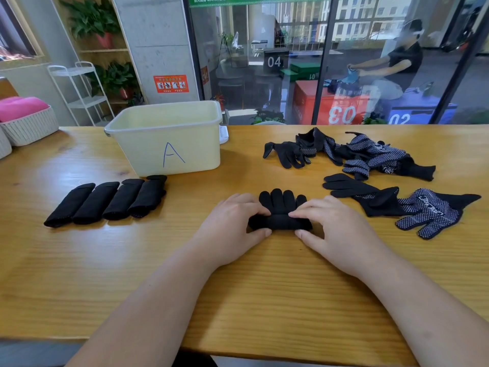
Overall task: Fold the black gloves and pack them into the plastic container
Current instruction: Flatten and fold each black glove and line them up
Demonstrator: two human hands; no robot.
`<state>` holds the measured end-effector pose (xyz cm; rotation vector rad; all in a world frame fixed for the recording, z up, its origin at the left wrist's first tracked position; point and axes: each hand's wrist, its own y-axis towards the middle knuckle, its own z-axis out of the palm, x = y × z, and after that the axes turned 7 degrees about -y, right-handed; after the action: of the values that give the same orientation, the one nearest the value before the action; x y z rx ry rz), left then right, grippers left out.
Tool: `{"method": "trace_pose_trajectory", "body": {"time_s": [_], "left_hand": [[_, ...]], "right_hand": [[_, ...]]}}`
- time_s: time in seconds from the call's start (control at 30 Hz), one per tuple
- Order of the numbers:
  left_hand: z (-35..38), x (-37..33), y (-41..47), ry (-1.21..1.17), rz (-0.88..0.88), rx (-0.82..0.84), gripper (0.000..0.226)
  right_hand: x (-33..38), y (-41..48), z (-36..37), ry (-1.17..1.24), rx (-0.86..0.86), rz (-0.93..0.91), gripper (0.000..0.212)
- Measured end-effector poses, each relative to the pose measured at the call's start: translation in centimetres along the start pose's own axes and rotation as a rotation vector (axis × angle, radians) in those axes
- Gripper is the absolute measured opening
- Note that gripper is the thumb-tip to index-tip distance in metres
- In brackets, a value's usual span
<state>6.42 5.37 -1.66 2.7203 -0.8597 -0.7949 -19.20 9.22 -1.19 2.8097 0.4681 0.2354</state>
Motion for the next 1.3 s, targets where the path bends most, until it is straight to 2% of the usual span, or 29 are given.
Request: {"method": "trace_pose_trajectory", "body": {"time_s": [0.17,0.27,0.57,0.77,0.87,0.97,1.1,1.2,1.3], "left_hand": [[-0.1,0.2,0.0,-0.158,-0.060,0.004,0.026],[-0.3,0.2,-0.1,-0.270,-0.127,-0.022,0.027],[-0.1,0.2,0.0,-0.403,-0.222,-0.055,0.020],[0.8,-0.3,0.6,-0.397,-0.261,-0.103,0.012],[1.2,-0.8,1.0,-0.329,-0.276,-0.126,0.017],[1.6,-1.0,1.4,-0.181,-0.221,-0.175,0.021],[1.3,-1.0,1.1,-0.131,-0.124,-0.217,0.021],[1.0,-1.1,0.3,-0.060,-0.002,-0.175,0.025],[0.7,-1.0,0.1,0.028,0.015,-0.101,0.033]], "right_hand": [[-0.6,0.1,0.3,0.257,-0.046,0.146,0.043],[-0.5,0.1,0.0,0.373,-0.039,0.188,0.042],[-0.2,0.2,0.2,0.542,-0.053,0.231,0.022],[0.1,0.8,0.9,0.477,-0.108,0.285,0.022],[0.4,1.0,1.1,0.389,-0.145,0.279,0.019],[0.6,1.3,1.2,0.321,-0.161,0.274,0.015],[0.6,1.4,1.4,0.324,-0.185,0.297,0.017],[0.6,1.1,1.3,0.294,-0.209,0.323,0.022],[0.8,0.3,0.5,0.235,-0.197,0.266,0.035]]}}
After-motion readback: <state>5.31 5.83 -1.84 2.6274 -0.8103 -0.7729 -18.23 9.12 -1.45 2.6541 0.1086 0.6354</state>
